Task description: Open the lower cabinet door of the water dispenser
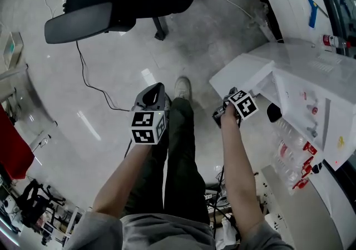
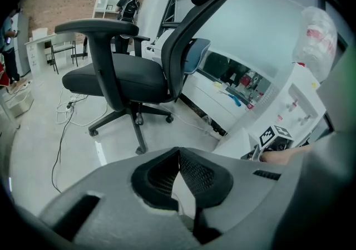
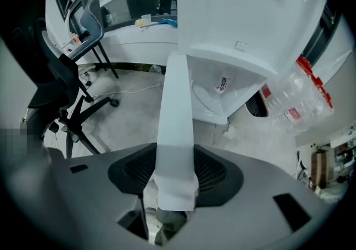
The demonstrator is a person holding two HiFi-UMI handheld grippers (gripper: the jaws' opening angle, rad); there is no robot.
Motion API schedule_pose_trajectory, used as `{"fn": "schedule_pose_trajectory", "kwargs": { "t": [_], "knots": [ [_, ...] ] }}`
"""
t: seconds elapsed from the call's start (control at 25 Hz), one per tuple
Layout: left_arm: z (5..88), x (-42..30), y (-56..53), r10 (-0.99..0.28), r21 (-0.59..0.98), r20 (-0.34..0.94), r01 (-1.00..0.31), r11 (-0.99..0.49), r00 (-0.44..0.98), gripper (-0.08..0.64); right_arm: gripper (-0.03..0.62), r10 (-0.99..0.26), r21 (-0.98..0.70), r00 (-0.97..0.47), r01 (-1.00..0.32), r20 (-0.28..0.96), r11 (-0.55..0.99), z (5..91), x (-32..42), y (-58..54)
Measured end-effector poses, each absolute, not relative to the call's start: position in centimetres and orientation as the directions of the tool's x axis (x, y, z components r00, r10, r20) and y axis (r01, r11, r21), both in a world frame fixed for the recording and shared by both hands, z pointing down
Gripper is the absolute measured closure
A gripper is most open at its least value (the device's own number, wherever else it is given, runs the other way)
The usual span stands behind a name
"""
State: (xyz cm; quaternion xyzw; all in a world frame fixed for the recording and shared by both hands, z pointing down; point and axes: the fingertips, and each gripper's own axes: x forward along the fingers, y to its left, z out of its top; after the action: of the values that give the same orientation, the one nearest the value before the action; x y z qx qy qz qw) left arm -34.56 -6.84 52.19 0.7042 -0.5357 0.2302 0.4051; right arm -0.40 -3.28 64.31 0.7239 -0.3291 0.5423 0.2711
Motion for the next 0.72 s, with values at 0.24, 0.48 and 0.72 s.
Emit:
{"fn": "schedule_pose_trajectory", "kwargs": {
  "t": [0.24, 0.48, 0.72],
  "knots": [
    [51.9, -32.6, -10.0, -0.548, 0.304, 0.768, -0.942, -0.143, 0.331, 0.549, 0.383, -0.154, 0.043, 0.212, -0.709, 0.965, -0.704, 64.3, -1.8, -4.7],
    [51.4, -31.4, -13.6, -0.529, 0.286, 0.766, -0.93, -0.23, 0.366, 0.549, 0.383, -0.134, 0.04, 0.219, -0.646, 0.967, -0.763, 64.3, -3.3, -6.0],
    [51.7, -31.1, -16.3, -0.477, 0.282, 0.772, -0.9, -0.333, 0.419, 0.549, 0.383, -0.12, 0.046, 0.243, -0.584, 0.963, -0.811, 64.2, -4.4, -7.3]
  ]
}}
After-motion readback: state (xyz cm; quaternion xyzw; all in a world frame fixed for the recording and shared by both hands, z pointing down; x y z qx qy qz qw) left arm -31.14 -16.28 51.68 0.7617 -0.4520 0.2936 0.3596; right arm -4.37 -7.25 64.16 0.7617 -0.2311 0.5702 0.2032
